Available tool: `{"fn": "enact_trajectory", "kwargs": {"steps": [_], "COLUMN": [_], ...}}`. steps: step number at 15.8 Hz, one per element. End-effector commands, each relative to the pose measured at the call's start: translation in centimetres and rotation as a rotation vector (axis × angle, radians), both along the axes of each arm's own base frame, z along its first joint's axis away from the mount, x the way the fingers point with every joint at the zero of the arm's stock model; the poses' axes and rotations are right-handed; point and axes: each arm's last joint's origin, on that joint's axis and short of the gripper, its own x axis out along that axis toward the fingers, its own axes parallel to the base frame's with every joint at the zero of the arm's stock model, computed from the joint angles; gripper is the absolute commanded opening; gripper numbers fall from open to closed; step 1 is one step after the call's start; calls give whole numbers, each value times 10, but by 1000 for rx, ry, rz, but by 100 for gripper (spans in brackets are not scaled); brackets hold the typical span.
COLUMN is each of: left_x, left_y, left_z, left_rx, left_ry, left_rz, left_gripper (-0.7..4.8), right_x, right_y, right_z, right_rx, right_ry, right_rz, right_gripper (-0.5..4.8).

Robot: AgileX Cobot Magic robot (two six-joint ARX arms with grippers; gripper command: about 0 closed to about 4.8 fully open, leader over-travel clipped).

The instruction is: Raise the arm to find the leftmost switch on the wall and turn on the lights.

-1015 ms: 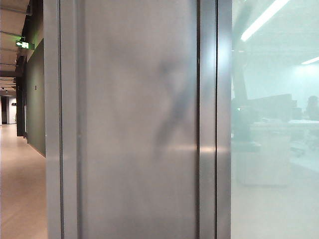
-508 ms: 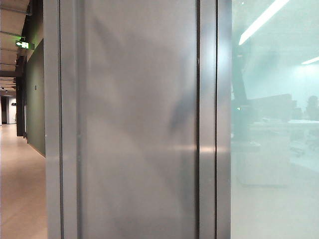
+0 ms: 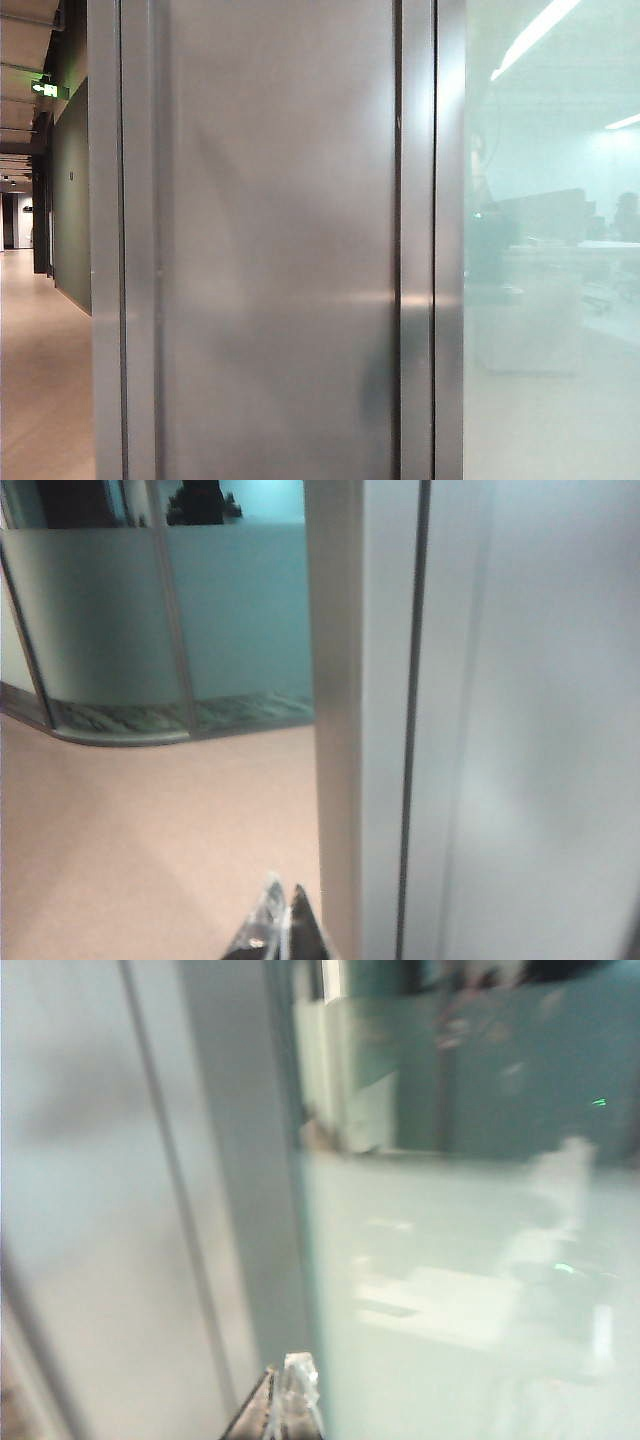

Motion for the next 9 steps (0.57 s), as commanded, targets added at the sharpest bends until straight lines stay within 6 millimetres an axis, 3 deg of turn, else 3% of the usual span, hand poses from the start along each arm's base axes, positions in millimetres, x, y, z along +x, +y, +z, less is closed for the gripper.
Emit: {"fn": "enact_trajectory", "kwargs": {"steps": [1,4,9], "left_x": [0,1,1], "left_y": [0,0,-1], "left_z": [-30,-48,-53], "left_rx": [-34,-109,-99], "left_ry": [-45,80,133], "left_rz": [1,-10,-29], "left_gripper": [-5,-5,-5], "right_x": [-5,-9,-14], "right_y": [-2,-2,-2], "right_z": [-45,-86,-115], "right_rx": [11,-4,17], "right_ry": [-76,75,377], "right_rz": [-54,-52,-57], "right_gripper": [-1,0,0]}}
